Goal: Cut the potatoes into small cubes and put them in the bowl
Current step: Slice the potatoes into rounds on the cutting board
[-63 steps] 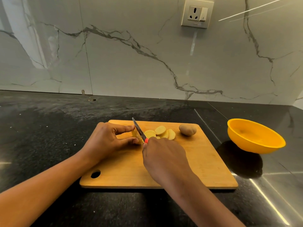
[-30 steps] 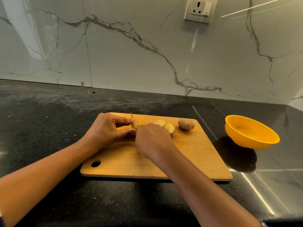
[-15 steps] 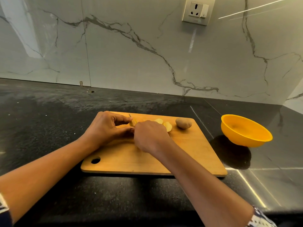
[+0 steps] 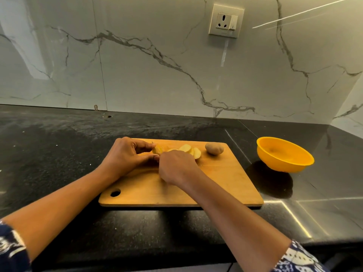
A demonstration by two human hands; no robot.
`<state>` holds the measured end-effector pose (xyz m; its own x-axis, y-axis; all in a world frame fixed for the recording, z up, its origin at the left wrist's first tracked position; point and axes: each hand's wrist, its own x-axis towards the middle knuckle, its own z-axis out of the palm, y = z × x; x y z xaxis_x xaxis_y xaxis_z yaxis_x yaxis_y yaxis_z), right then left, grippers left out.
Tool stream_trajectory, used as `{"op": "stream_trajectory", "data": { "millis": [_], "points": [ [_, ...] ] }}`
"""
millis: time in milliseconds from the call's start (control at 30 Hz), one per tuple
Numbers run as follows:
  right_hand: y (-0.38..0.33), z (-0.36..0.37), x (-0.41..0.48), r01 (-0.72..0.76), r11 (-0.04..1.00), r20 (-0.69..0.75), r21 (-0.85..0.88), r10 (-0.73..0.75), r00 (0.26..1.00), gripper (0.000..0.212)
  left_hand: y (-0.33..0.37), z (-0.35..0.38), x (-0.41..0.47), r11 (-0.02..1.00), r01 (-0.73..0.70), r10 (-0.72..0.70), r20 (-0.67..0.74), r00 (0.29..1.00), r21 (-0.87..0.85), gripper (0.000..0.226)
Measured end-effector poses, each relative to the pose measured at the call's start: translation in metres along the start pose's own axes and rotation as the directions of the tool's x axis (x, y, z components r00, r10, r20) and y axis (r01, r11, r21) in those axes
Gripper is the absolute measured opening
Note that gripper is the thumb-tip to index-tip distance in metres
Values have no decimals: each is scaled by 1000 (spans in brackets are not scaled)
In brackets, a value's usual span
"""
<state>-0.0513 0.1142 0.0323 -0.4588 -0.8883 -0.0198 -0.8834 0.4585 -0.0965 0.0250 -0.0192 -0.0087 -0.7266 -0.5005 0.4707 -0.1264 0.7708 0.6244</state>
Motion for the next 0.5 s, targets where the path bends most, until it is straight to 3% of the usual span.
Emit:
{"op": "stream_trajectory", "data": {
  "millis": [133, 367, 500],
  "points": [
    [2, 0, -3, 2, 1000, -3, -4, -2, 1000, 28, 4, -1, -1, 1000, 6, -6, 4, 1000, -3, 40],
    [2, 5, -12, -2, 999, 1, -33, 2, 1000, 28, 8, -5, -3, 992, 82, -77, 52, 996, -100, 59],
    [8, 6, -25, 3, 999, 37, -48, -1, 999, 28, 4, -3, -1, 983, 111, -102, 65, 993, -144, 56]
  ]
}}
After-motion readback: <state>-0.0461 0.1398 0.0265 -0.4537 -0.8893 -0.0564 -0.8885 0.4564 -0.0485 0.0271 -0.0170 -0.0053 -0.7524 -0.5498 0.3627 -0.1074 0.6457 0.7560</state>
